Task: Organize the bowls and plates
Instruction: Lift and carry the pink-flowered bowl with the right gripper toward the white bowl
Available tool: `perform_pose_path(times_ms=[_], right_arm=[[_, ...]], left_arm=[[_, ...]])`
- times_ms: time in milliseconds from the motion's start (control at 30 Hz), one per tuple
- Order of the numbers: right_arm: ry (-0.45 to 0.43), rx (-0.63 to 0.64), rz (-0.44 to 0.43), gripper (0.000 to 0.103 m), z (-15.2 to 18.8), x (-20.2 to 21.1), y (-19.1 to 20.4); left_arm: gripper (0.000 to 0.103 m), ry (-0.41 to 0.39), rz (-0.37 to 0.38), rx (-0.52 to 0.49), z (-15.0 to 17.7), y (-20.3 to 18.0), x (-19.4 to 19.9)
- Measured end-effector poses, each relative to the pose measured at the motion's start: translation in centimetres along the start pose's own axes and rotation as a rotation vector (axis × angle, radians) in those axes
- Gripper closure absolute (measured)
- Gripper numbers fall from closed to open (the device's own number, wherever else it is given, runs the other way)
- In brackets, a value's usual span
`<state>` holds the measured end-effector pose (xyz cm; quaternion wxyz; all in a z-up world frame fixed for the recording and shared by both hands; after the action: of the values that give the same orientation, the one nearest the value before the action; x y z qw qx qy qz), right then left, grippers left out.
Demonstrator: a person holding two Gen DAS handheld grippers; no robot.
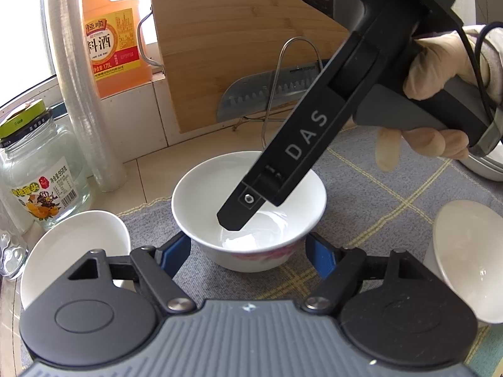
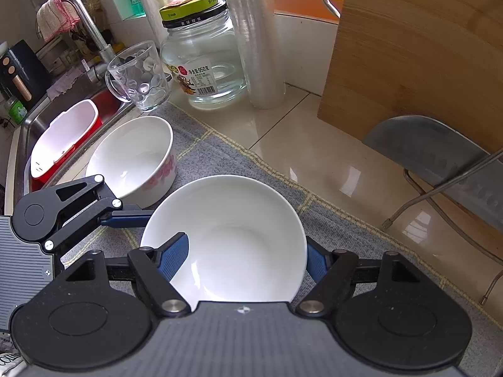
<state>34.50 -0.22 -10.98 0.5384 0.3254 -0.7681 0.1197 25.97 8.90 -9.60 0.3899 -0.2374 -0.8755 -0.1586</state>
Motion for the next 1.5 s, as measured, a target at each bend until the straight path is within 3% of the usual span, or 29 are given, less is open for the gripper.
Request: perform_pose_path(times_ms=[367, 767, 1500], right_arm=[[0.004, -0.001, -0.006, 0.021, 0.2, 0.5, 0.3], [-0.017, 0.0, -0.034, 0.021, 1.6, 3.0, 2.1], [-0.078, -0.019, -0.027, 0.021, 7.5, 8.5, 5.3]], left_arm=[[0.023, 0.02, -0.003, -0.003, -0.1, -0.3, 0.4], [0.023, 0.036, -0.012, -0.007, -0.3, -1.7, 3.5], [0.023, 0.022, 0.02, -0.035, 0.8, -6.2, 9.3]])
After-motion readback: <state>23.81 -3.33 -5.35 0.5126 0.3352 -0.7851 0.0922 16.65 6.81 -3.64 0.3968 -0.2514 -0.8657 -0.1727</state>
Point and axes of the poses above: each gripper's, at about its wrist camera, not at the fingertips, and x roughly against the way its jaws point, y to its left, z to its underside, the point moved 2 cm from there along -x, roughly the way its jaws point, and after that the axes turned 11 degrees about y, right-handed, at the moved point
